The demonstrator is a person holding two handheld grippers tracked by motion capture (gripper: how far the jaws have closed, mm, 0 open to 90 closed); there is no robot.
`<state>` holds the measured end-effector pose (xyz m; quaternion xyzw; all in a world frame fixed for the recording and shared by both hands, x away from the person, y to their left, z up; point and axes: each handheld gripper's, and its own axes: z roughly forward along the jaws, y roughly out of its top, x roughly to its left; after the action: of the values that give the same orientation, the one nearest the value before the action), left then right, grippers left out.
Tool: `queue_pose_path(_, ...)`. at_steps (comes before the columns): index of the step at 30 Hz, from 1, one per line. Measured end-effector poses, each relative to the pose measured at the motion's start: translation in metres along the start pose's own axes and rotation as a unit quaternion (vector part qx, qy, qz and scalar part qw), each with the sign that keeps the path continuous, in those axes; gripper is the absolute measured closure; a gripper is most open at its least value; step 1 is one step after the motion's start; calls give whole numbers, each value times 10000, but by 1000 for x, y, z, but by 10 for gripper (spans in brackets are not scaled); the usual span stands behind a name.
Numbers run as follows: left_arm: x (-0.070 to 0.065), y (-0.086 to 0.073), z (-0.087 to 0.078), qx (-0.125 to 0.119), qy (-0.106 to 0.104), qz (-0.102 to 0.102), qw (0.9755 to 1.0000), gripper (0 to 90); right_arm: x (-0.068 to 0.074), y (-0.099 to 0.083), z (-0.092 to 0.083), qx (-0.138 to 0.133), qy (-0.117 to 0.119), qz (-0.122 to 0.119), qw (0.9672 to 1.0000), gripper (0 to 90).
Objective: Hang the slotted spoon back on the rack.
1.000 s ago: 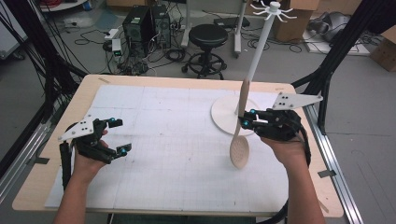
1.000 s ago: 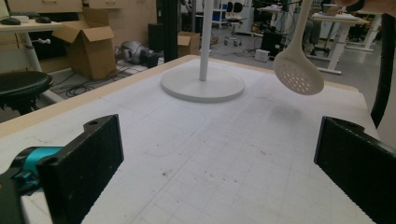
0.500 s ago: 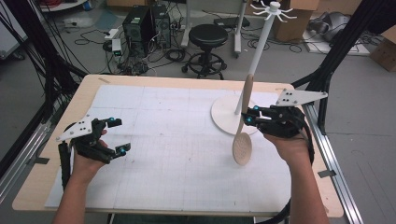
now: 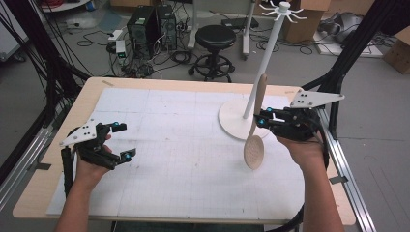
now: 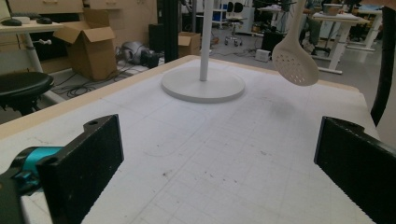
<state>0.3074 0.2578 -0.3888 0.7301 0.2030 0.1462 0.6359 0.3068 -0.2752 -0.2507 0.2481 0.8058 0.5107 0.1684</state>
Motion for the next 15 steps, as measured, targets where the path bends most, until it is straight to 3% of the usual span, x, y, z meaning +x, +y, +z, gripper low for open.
queue_pose_path(15, -2, 0, 0, 89, 17, 22, 10000, 18, -19, 18, -22, -100, -372, 38, 9992, 752)
